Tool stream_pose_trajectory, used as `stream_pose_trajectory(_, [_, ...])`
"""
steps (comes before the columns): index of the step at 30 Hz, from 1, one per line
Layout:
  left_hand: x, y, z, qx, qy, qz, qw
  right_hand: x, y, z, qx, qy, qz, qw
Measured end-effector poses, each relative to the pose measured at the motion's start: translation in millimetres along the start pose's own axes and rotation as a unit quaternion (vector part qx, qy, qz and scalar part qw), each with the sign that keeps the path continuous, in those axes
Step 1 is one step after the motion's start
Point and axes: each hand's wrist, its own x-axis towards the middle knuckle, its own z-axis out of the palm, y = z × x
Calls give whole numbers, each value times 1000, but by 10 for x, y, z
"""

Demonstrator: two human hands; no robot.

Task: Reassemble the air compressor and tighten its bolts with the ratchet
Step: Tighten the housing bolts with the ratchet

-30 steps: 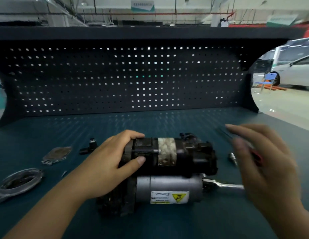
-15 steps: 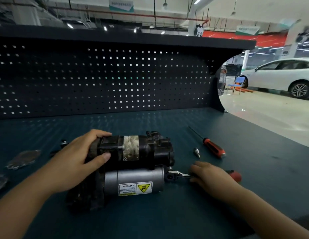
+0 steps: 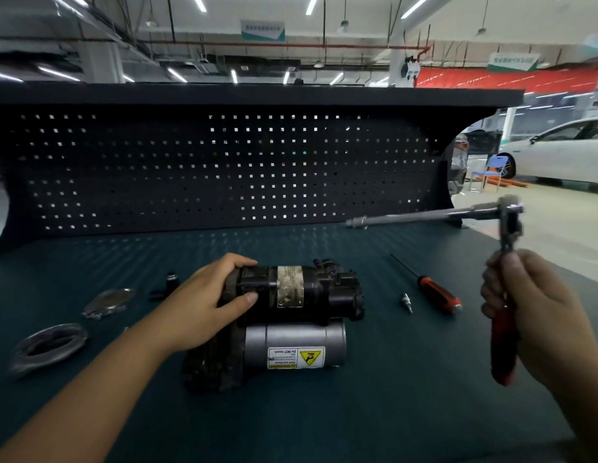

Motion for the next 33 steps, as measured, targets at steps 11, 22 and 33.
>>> stream_pose_trajectory(11, [-8, 46, -18, -6, -1, 11, 1000, -591, -178, 334, 150, -33, 195, 969])
stream_pose_trajectory(22, [-17, 32, 3, 5, 21, 11, 1000, -533, 67, 266, 97, -62, 243, 963])
stream_pose_trajectory(33, [-17, 42, -1, 3, 19, 13, 1000, -546, 130, 239, 108, -78, 247, 960])
